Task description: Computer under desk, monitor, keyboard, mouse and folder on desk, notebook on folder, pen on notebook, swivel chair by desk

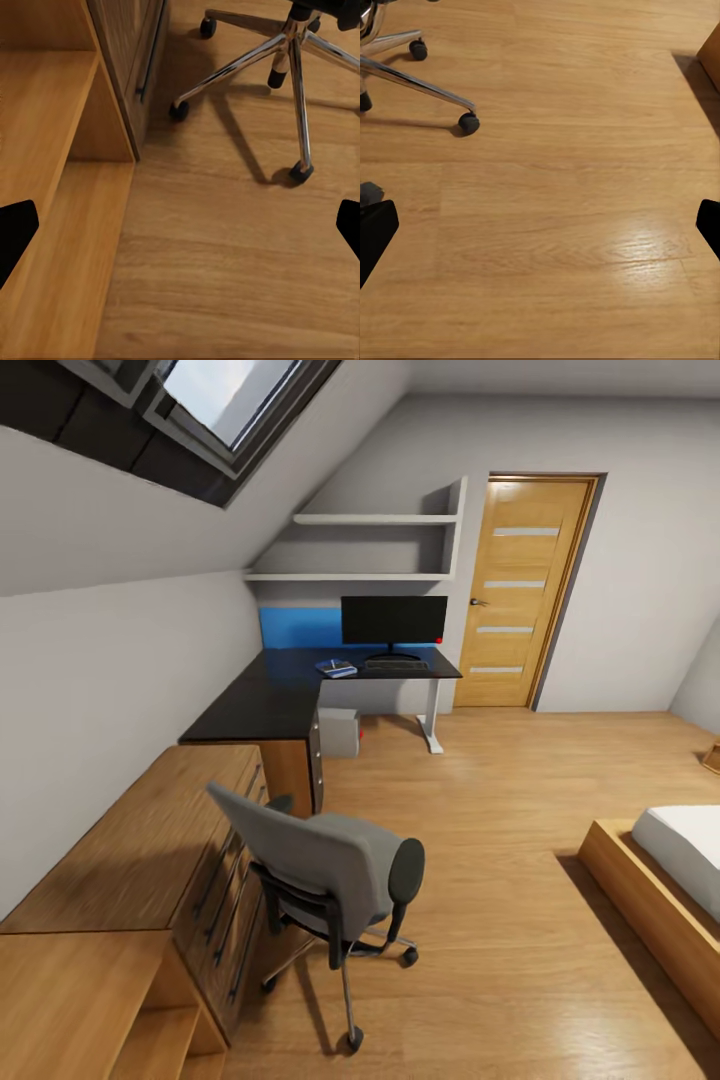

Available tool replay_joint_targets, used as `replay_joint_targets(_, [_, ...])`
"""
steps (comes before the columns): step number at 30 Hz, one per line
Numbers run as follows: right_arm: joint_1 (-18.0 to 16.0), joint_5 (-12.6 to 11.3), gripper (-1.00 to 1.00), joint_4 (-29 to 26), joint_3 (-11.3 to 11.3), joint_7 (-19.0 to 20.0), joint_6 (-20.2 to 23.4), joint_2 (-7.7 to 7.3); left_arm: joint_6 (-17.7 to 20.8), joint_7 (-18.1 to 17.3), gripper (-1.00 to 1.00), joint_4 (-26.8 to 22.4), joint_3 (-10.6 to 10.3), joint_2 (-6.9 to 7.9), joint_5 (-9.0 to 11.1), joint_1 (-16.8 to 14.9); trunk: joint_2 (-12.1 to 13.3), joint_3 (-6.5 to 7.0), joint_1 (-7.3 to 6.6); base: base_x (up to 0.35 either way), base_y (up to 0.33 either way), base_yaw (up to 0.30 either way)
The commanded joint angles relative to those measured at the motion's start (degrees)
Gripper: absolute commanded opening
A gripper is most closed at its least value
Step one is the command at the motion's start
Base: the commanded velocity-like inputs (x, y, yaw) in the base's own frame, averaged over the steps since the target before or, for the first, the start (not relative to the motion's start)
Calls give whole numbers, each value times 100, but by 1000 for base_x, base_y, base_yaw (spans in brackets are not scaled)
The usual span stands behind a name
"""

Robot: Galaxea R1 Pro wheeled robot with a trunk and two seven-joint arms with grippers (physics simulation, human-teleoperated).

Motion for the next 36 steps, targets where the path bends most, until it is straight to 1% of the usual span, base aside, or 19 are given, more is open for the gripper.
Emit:
replay_joint_targets(1, [-5,-29,100,11,50,-23,-16,3,-12,60,100,-3,-50,0,-1,-4,-4,-6,-1,-95,26,0])
replay_joint_targets(9, [-5,-29,100,11,50,-23,-16,2,-19,58,100,-2,-55,0,-1,-4,-4,-6,-1,-110,44,0])
replay_joint_targets(30, [-5,-33,100,11,57,-23,-16,16,-11,62,100,-3,-55,0,-1,-4,-4,-6,-1,-5,2,0])
replay_joint_targets(36, [-5,-37,100,11,51,-24,-16,17,-16,62,100,-3,-54,0,-1,-3,-4,-6,-1,0,0,157])
